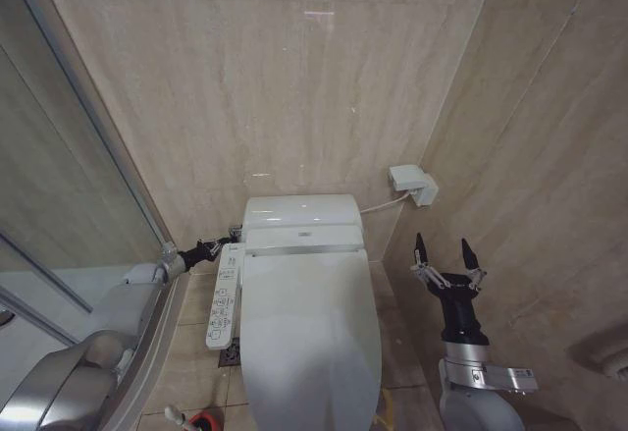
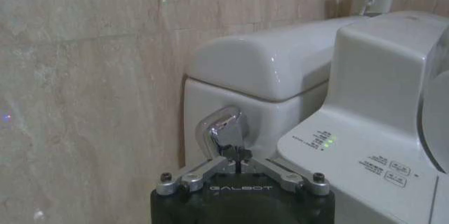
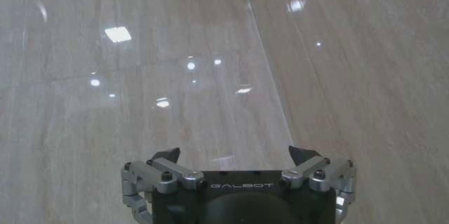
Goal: Open the toilet lid, clean the toilet bowl with a toilet brush, close the toilet lid, and flush.
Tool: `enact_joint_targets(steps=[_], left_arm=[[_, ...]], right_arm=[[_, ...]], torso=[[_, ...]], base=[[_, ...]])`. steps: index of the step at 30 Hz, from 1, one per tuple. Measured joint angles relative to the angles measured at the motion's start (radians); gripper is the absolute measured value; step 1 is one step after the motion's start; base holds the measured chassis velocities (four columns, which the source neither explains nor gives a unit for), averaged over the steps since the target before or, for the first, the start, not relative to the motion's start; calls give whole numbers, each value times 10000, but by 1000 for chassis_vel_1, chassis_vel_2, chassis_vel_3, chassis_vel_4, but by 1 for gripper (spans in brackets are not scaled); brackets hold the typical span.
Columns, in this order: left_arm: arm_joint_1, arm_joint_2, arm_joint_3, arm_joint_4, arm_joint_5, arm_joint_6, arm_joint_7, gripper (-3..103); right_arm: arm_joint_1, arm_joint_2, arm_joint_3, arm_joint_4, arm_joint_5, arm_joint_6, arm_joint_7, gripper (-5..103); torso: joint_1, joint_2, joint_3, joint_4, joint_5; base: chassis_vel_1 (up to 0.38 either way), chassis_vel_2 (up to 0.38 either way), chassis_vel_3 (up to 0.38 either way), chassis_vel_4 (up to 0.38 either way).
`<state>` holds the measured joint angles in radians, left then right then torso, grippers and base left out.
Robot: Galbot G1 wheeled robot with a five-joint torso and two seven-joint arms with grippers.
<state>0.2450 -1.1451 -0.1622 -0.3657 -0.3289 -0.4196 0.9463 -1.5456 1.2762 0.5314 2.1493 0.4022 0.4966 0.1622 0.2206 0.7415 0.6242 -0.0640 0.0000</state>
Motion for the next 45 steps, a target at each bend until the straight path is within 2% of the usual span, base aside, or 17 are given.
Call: enact_joint_targets(steps=[27, 35, 40, 44, 45], left_arm=[[-12, -35, -38, 22, -2, 10, 7, 0], [117, 126, -66, -297, -203, 19, 55, 0], [674, 430, -228, -1369, -772, 21, 149, 0], [1712, 865, -494, -3299, -1839, 63, -17, 0], [1712, 865, -494, -3299, -1839, 63, -17, 0]], right_arm=[[27, 29, -35, -86, 4, 11, -7, 100], [26, 46, -41, -88, -7, 12, -14, 100], [16, 54, -39, -65, -11, 11, -16, 100], [5, 92, -37, -46, -21, 11, -24, 100], [5, 92, -37, -46, -21, 11, -24, 100]], torso=[[0, 0, 0, -3, 0], [0, 0, 0, -5, -3], [0, 0, 0, -1, -3], [0, 0, 0, 0, 0], [0, 0, 0, 0, 0]], base=[[0, 0, 0, 0], [0, 0, 0, 0], [0, 0, 0, 0], [0, 0, 0, 0], [0, 0, 0, 0]])
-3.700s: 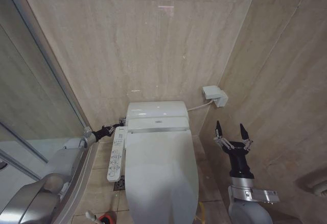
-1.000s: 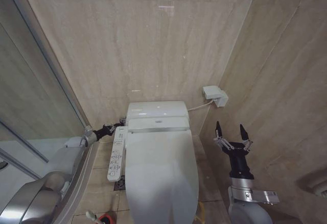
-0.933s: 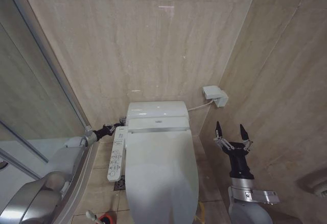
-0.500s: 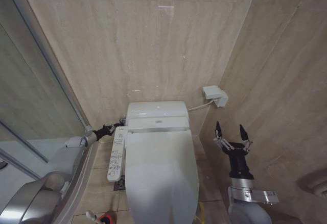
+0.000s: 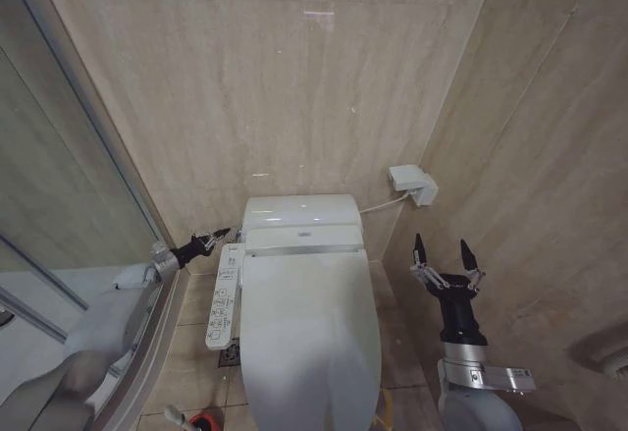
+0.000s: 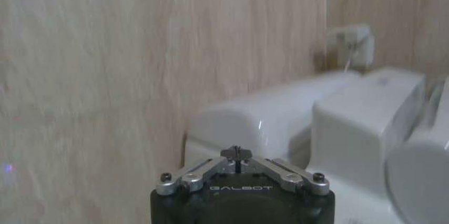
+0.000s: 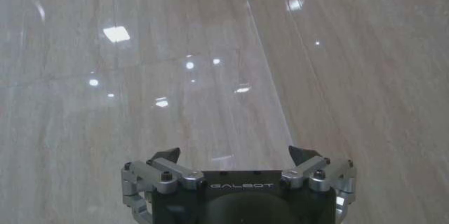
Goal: Open the toilet lid, clean the toilet bowl with a toilet brush, close the toilet lid, and flush.
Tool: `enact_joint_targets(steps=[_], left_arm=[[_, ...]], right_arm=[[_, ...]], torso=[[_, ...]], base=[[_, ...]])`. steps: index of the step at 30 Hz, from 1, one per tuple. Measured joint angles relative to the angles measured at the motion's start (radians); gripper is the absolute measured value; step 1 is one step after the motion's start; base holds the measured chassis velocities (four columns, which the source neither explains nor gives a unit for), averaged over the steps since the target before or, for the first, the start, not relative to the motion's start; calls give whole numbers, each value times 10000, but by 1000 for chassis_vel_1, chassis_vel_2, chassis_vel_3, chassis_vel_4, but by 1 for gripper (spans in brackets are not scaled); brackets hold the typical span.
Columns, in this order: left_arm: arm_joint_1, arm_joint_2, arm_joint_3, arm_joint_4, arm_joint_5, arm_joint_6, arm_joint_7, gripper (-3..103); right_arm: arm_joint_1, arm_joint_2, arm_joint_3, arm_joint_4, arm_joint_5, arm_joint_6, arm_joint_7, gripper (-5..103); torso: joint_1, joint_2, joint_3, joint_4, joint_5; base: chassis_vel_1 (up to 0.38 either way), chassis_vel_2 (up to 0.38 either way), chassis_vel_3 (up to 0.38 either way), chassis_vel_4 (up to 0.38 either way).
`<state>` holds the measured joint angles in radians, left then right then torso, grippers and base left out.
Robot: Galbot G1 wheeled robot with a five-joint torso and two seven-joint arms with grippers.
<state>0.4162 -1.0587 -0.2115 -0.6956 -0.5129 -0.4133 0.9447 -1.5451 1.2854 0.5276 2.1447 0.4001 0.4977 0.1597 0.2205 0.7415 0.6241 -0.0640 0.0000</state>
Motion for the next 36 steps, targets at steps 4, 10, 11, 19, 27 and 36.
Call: enact_joint_targets(steps=[4, 10, 11, 19, 27, 36], left_arm=[[957, 231, -282, -1531, -963, -5, -748, 0], [2812, 424, -774, -5028, -1942, 561, -4485, 0], [3192, 468, -827, -5812, -1989, 927, -5431, 0], [5645, 654, -1110, -10745, -1732, 3844, -11614, 0], [8290, 915, -2401, -13398, -1092, 4223, -12430, 0], [12327, -5, -4379, -17240, 214, 3907, -11955, 0]], right_arm=[[-33, 44, -2, 9, -14, 0, -7, 100], [-109, 18, 36, 11, -20, 13, -3, 100], [-116, 9, 44, 7, -21, 18, -3, 100], [-149, -70, 69, -69, -23, 34, 16, 100], [-121, -199, 56, -82, -31, 46, 20, 100], [-118, -314, 64, 93, -166, 153, 25, 100]], torso=[[-1, 0, 0, -3, 0], [-1, 0, -1, -3, 3], [-1, 0, -1, -4, 2], [-1, 0, -1, -5, 1], [-3, 0, -1, 7, 0], [-2, 1, -1, 2, 3]], base=[[0, 0, 0, 0], [0, 0, 0, 0], [0, 0, 0, 0], [0, 0, 0, 0], [0, 0, 0, 0], [0, 0, 0, 0]])
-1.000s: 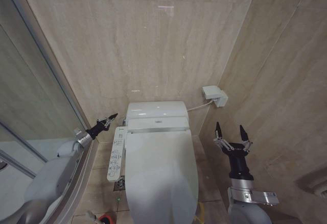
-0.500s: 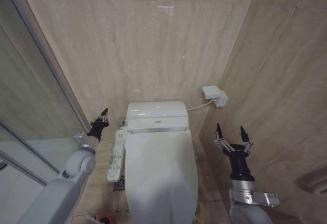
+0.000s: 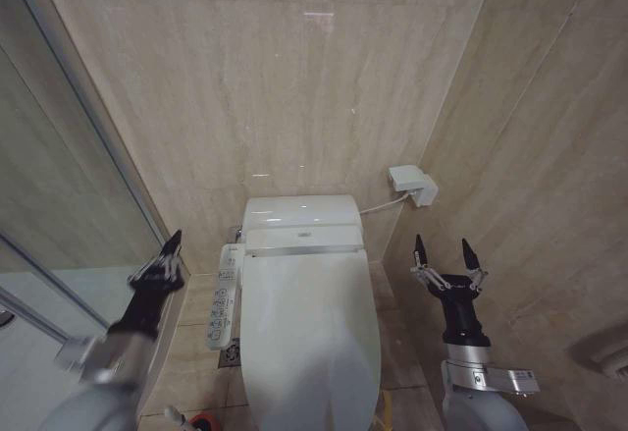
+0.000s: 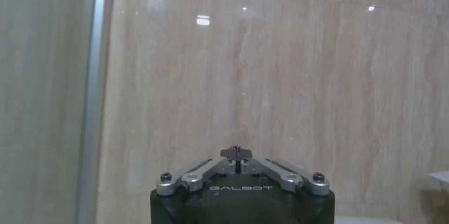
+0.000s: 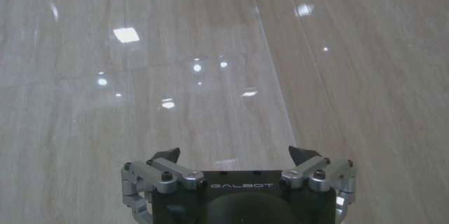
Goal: Open the toilet lid, clean the toilet bowl with a toilet brush, close the toilet lid, and flush.
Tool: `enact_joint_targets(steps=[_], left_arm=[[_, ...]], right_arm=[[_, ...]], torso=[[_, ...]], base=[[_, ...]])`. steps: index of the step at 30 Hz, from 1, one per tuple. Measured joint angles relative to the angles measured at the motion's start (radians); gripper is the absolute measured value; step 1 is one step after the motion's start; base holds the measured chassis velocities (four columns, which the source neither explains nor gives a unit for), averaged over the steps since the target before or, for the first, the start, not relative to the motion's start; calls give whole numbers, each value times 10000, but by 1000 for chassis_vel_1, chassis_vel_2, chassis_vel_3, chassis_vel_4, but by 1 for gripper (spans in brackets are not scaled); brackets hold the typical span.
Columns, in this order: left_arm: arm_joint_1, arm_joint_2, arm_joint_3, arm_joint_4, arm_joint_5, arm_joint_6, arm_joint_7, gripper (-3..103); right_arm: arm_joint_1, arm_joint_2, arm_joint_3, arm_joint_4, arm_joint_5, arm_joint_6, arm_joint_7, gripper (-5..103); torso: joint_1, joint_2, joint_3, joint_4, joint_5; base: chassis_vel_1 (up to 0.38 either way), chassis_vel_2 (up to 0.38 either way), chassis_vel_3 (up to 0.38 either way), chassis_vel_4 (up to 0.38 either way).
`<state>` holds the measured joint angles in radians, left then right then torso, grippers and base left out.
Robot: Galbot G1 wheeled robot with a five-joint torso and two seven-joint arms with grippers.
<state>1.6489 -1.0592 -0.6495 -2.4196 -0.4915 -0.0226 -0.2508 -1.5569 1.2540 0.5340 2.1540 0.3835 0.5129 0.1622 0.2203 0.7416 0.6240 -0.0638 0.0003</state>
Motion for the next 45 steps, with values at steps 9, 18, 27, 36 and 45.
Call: enact_joint_targets(steps=[9, 18, 27, 36, 45], left_arm=[[1268, -1085, -375, -673, 1175, -261, -175, 16], [1487, -1681, 30, -500, 2094, -316, -540, 43], [1334, -1780, 438, -407, 2312, -710, -738, 70], [977, -1642, 977, -93, 2312, -934, -538, 96], [808, -1603, 1078, 230, 1655, -1079, -369, 100]], right_arm=[[-58, 78, -35, 114, -6, 64, 3, 100], [-149, 187, 10, -63, -183, 116, 136, 100], [-353, 585, 174, -48, -431, 138, 184, 100], [-871, 970, 486, 199, -658, 213, 140, 100], [-995, 1216, 546, 233, -821, 399, 55, 100]], torso=[[1, 0, 1, -3, -2], [1, 0, 1, -3, -2], [2, -1, 1, -1, -1], [2, -1, 2, -3, -3], [4, -2, 3, -2, -4]], base=[[0, 0, 0, 0], [0, 0, 0, 0], [0, 0, 0, 0], [0, 0, 0, 0], [8, -17, -16, 19]])
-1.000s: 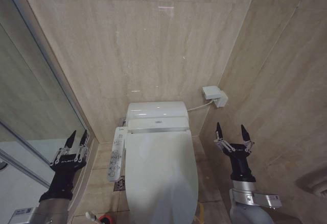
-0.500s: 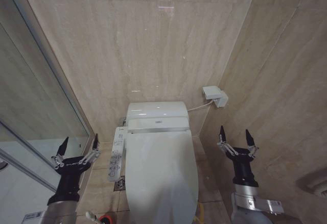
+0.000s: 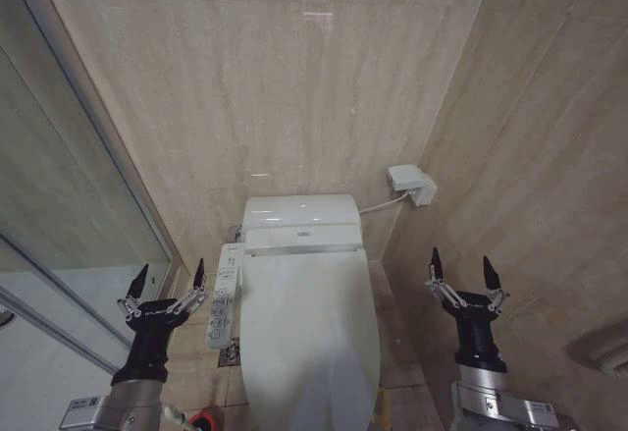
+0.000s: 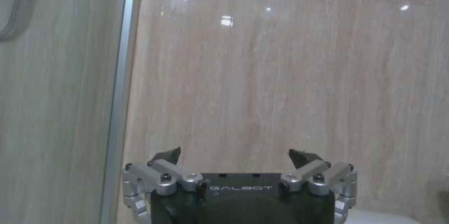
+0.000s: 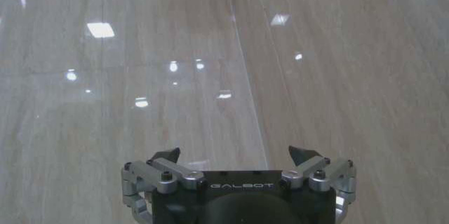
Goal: Open the toilet lid, clean the toilet bowl with a toilet brush, close the toilet lid, and flush.
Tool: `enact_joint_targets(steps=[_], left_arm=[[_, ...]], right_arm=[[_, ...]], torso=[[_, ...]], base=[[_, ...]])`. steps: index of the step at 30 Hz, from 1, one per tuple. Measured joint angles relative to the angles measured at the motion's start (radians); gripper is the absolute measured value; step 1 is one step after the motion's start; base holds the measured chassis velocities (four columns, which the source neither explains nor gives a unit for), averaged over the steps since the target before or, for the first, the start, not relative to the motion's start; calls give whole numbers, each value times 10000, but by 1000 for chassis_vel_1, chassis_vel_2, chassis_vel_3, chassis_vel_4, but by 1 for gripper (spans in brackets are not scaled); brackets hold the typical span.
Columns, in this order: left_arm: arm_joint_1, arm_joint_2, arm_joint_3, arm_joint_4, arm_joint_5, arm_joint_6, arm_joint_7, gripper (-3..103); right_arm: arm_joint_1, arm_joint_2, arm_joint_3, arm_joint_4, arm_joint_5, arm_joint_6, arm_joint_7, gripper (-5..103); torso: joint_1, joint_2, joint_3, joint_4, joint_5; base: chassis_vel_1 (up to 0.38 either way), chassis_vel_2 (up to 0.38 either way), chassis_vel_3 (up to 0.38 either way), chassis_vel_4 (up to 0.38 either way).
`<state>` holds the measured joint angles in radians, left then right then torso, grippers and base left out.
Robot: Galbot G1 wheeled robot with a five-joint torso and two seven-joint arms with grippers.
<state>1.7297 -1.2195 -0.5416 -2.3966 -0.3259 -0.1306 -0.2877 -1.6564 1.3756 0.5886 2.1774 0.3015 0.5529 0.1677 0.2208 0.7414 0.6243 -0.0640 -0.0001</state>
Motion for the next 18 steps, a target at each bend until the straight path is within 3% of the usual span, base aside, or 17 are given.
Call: enact_joint_targets(steps=[18], left_arm=[[-24, 74, -103, 380, -234, -607, 863, 100]], right_arm=[[212, 308, -20, -391, -87, 206, -67, 100]], torso=[[-12, 5, -5, -3, 3]], base=[[156, -154, -159, 168]])
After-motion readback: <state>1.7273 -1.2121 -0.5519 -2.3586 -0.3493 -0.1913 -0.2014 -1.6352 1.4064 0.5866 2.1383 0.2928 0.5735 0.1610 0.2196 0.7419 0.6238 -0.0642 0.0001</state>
